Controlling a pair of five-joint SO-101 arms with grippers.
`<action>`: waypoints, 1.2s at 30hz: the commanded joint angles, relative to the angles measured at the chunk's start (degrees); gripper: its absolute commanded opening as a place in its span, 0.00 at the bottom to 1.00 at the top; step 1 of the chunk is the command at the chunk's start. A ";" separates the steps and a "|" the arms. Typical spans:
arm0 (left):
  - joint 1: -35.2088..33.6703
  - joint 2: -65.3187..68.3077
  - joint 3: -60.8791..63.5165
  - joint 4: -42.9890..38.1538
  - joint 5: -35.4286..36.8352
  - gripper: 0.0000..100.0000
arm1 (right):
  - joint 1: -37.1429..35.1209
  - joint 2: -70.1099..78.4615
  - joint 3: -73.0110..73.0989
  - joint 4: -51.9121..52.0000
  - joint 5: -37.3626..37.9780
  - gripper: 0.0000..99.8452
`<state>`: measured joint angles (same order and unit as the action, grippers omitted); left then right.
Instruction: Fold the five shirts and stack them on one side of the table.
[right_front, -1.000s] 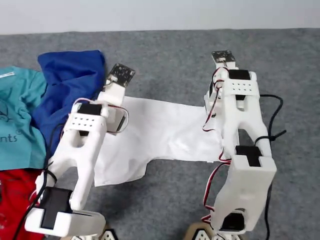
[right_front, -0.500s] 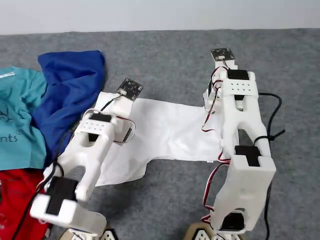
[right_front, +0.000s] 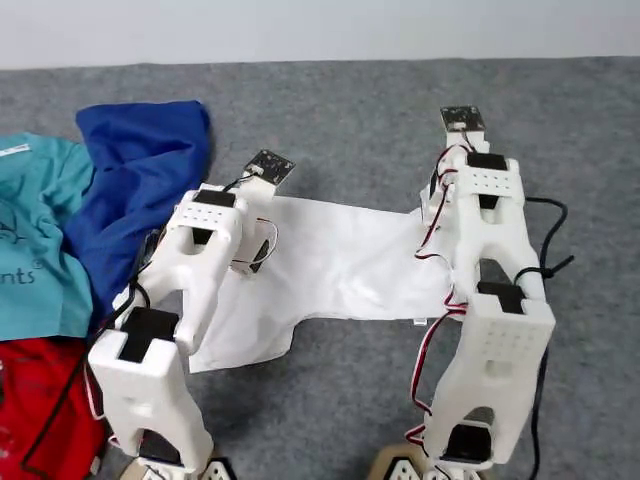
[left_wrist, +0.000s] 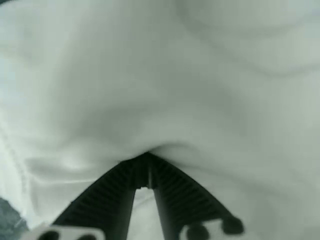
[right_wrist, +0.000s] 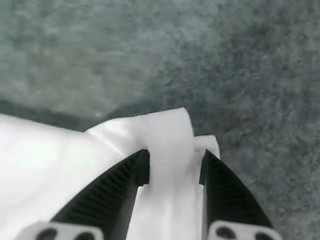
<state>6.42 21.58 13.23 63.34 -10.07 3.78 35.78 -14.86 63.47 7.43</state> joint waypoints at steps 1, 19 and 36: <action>0.44 0.18 -1.54 0.53 -0.26 0.00 | 2.07 -0.48 -3.34 -1.27 -0.26 0.11; 0.53 0.18 -1.63 0.53 -0.26 0.00 | 12.18 -2.24 -6.15 -1.98 -0.09 0.06; 0.18 0.18 -1.54 0.53 -0.18 0.00 | 11.74 -2.68 -12.31 7.43 -0.26 0.27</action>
<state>6.68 21.76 13.05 63.52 -10.33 15.56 36.13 -21.01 68.57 7.43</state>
